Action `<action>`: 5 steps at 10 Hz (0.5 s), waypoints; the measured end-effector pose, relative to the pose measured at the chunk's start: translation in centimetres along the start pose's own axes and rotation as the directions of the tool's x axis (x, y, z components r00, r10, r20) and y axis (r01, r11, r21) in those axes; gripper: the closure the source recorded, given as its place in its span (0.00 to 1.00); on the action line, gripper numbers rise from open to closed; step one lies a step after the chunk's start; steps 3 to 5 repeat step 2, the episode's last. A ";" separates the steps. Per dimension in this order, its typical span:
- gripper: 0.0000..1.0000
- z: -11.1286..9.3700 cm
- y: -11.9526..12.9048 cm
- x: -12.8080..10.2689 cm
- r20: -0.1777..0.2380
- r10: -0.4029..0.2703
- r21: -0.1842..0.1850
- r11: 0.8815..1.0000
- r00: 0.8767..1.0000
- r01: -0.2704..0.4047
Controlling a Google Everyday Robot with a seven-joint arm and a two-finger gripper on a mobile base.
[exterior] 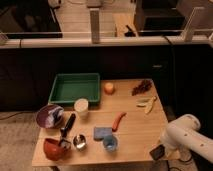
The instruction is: Wipe table surface with eraser
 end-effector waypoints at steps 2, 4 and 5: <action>0.74 -0.5 -2.7 2.0 -0.006 0.016 0.003 1.000 1.000 -0.016; 0.74 -0.5 -2.7 2.0 -0.006 0.016 0.003 1.000 1.000 -0.016; 0.74 -0.5 -2.7 2.0 -0.006 0.016 0.003 1.000 1.000 -0.016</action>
